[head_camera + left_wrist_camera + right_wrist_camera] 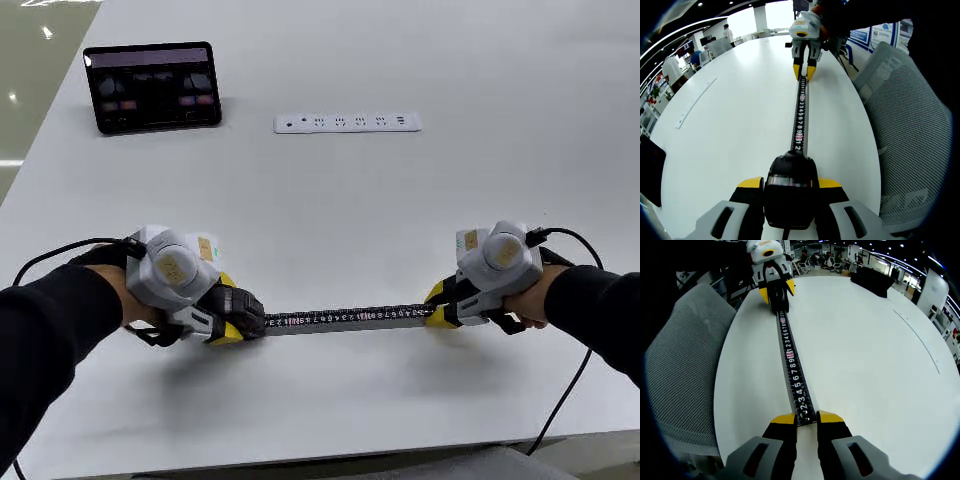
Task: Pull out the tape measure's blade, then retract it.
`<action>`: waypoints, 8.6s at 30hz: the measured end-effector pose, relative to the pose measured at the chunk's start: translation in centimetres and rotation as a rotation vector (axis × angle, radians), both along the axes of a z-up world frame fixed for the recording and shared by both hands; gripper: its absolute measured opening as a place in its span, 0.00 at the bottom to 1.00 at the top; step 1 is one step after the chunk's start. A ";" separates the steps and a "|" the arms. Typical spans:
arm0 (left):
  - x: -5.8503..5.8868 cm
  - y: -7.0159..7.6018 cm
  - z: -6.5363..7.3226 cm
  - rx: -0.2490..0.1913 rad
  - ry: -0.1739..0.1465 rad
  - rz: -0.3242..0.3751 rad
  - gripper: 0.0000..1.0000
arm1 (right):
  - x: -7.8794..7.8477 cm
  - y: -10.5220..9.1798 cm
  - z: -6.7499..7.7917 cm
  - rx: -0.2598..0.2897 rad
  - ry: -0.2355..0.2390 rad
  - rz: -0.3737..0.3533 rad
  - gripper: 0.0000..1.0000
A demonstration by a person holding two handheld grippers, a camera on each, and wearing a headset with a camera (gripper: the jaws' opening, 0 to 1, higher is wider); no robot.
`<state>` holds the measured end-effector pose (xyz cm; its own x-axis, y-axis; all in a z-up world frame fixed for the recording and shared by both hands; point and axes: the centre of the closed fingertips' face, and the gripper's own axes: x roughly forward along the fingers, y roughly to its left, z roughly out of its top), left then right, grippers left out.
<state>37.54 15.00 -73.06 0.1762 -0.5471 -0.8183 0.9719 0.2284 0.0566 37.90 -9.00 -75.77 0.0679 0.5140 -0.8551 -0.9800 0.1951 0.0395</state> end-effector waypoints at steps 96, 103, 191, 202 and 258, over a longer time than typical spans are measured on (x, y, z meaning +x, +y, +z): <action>-6.5 15.8 7.7 -0.417 -0.207 0.850 1.00 | -9.2 -13.4 9.6 0.244 -0.272 -0.645 1.00; -6.8 16.3 8.3 -0.417 -0.224 0.861 1.00 | -9.4 -13.3 9.5 0.233 -0.274 -0.621 1.00; 2.1 2.3 0.2 -0.445 -0.187 1.147 0.92 | 0.7 -1.3 0.2 -0.093 -0.038 0.138 0.37; 1.7 3.0 -0.5 -0.406 -0.131 1.202 0.89 | -0.1 -0.7 0.0 -0.113 -0.038 0.183 0.21; 1.5 2.7 0.0 -0.413 -0.071 1.226 0.60 | 0.2 -0.4 -0.5 -0.194 0.007 0.033 0.10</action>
<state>39.05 17.70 -73.06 0.7753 -0.2070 -0.5968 0.1155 0.9753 -0.1883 38.09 -9.38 -76.23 0.0469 0.3415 -0.9387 -0.9858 0.1675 0.0117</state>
